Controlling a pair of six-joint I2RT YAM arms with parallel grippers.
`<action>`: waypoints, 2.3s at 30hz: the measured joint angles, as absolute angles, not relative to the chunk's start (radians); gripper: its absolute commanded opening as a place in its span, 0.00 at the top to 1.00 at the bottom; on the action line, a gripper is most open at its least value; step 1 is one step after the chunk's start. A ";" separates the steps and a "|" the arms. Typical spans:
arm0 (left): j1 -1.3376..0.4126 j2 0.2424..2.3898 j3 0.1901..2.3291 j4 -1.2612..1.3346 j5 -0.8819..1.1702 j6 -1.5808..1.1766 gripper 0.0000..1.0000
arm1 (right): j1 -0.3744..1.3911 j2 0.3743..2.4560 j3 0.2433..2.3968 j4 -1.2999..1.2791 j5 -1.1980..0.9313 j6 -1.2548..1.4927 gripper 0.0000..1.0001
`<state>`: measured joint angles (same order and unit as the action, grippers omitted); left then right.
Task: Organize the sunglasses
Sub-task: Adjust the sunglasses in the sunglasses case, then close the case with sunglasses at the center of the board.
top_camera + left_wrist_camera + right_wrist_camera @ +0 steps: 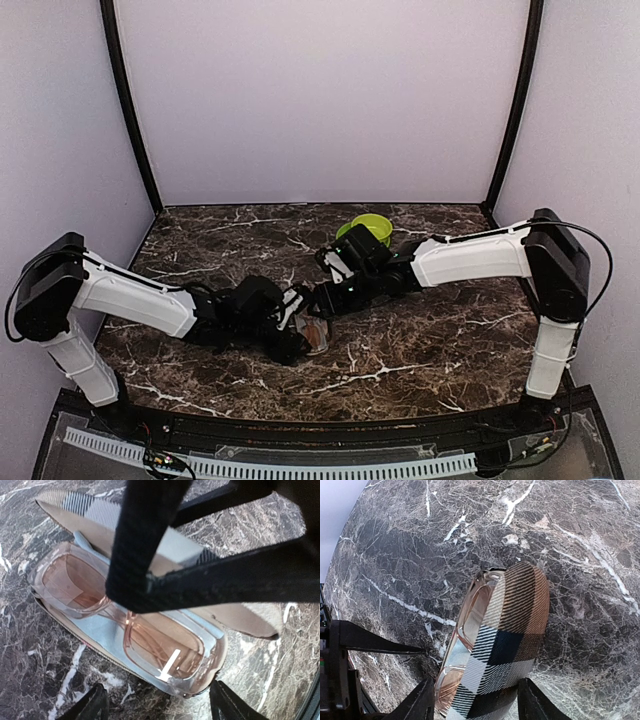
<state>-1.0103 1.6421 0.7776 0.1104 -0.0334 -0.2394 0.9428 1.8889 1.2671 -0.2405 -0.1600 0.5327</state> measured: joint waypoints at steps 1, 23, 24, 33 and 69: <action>-1.010 1.636 0.778 0.110 -0.032 -0.240 0.29 | 0.943 1.889 1.267 -0.241 -0.160 0.533 0.43; -0.837 1.496 0.727 0.123 0.136 -0.432 0.42 | 0.943 1.861 1.255 -0.240 -0.160 0.536 0.42; -0.812 1.497 0.725 0.126 0.154 -0.454 0.44 | 0.943 1.860 1.254 -0.240 -0.160 0.536 0.43; -0.749 1.591 0.726 0.199 0.298 -0.599 0.64 | 0.943 1.858 1.254 -0.240 -0.161 0.538 0.48; -0.749 1.752 0.786 0.273 0.305 -0.730 0.85 | 0.943 1.858 1.254 -0.239 -0.169 0.544 0.61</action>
<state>-0.7486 1.7519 0.7864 0.2726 0.3054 -0.7300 0.9428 1.8584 1.2541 -0.2390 -0.1688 0.5442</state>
